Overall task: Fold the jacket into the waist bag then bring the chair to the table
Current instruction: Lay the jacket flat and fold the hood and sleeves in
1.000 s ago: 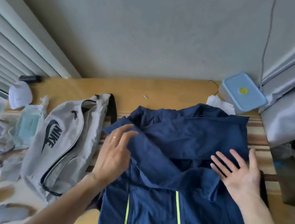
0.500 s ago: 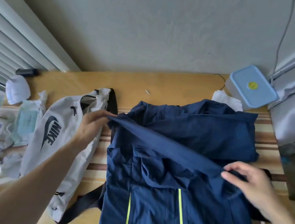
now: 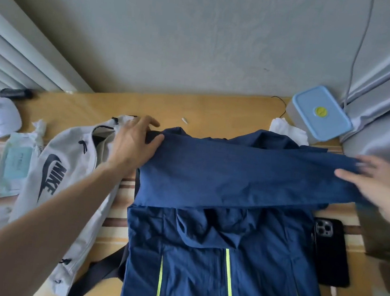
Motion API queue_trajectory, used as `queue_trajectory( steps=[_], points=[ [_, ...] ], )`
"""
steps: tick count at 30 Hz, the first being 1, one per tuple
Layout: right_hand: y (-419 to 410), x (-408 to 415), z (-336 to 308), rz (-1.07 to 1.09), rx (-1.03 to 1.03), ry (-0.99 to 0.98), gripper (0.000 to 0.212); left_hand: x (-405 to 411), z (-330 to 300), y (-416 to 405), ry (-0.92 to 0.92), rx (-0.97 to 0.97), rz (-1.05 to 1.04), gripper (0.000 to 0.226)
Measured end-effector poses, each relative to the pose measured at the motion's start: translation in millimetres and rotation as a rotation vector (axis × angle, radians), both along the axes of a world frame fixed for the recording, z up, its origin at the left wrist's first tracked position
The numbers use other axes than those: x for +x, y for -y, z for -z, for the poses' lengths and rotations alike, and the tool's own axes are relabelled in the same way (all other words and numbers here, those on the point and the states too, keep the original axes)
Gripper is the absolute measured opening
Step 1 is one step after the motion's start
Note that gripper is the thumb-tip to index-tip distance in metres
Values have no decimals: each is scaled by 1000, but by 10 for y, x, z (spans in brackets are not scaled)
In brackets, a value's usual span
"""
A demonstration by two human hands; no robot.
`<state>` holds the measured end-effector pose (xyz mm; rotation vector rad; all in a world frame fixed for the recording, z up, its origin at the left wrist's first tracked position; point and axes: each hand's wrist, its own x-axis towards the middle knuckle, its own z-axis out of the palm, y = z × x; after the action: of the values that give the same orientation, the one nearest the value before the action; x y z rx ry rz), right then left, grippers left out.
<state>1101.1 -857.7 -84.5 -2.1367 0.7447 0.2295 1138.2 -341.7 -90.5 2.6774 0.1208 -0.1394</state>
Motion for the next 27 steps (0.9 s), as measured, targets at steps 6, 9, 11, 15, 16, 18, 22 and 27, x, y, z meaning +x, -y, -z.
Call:
queue_trajectory(
  steps=[6,9,11,15,16,18,22,27],
  points=[
    [-868,-376,533,-565,-554,237,41,-652,554,474,206,305,569,46],
    [-1071,-503,856,-804,-601,-135,60,-974,865,467,-169,496,570,62],
    [-1078,-570,951,-809,-630,-278,66,-1160,953,416,-261,504,394,65],
    [-1292,-978,963,-796,-637,116,65,-1637,992,551,-41,385,365,64],
    [-1363,-1179,977,-843,-609,190,65,-1805,1017,583,-1,360,418,64],
    [-1449,-1662,1041,-943,-545,232,63,-2167,1052,609,-3,335,496,64],
    [-1334,-2684,1212,-1058,-560,119,66,-2900,1093,538,-126,399,537,69],
    [-1009,-3507,1114,-852,-550,12,62,-3605,948,335,-164,474,457,65]
  ],
)
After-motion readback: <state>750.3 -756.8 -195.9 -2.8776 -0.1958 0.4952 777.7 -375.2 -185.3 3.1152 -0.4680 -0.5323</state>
